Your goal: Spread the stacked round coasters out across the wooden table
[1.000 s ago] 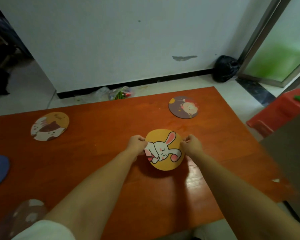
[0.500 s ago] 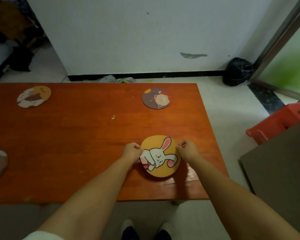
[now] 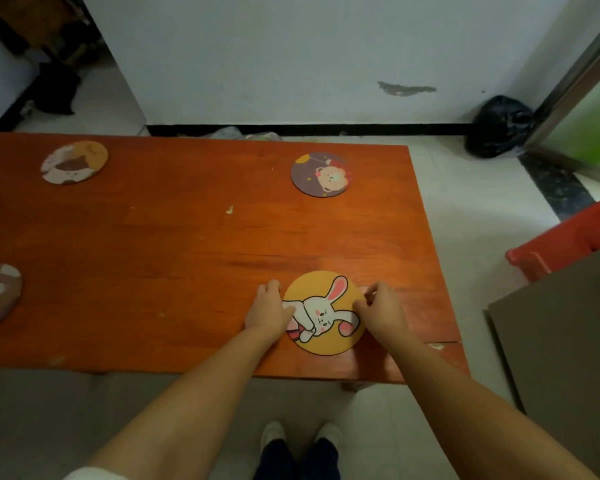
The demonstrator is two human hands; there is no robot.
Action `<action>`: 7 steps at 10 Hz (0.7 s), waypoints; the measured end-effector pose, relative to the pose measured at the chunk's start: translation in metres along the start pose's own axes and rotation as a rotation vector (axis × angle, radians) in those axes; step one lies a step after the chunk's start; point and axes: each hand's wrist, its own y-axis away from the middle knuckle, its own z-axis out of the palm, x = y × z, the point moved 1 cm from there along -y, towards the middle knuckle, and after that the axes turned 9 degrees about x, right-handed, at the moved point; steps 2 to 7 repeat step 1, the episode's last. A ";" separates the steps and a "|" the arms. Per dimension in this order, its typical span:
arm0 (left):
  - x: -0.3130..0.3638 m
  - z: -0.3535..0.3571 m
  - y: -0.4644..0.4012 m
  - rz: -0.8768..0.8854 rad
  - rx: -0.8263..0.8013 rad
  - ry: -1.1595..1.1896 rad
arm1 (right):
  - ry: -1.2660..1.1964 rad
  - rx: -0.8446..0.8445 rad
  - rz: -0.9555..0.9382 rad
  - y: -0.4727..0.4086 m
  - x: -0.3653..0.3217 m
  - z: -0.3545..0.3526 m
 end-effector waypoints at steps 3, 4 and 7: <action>-0.020 -0.016 0.010 -0.029 -0.016 0.129 | -0.170 0.037 0.041 0.004 0.004 -0.017; -0.020 -0.016 0.010 -0.029 -0.016 0.129 | -0.170 0.037 0.041 0.004 0.004 -0.017; -0.020 -0.016 0.010 -0.029 -0.016 0.129 | -0.170 0.037 0.041 0.004 0.004 -0.017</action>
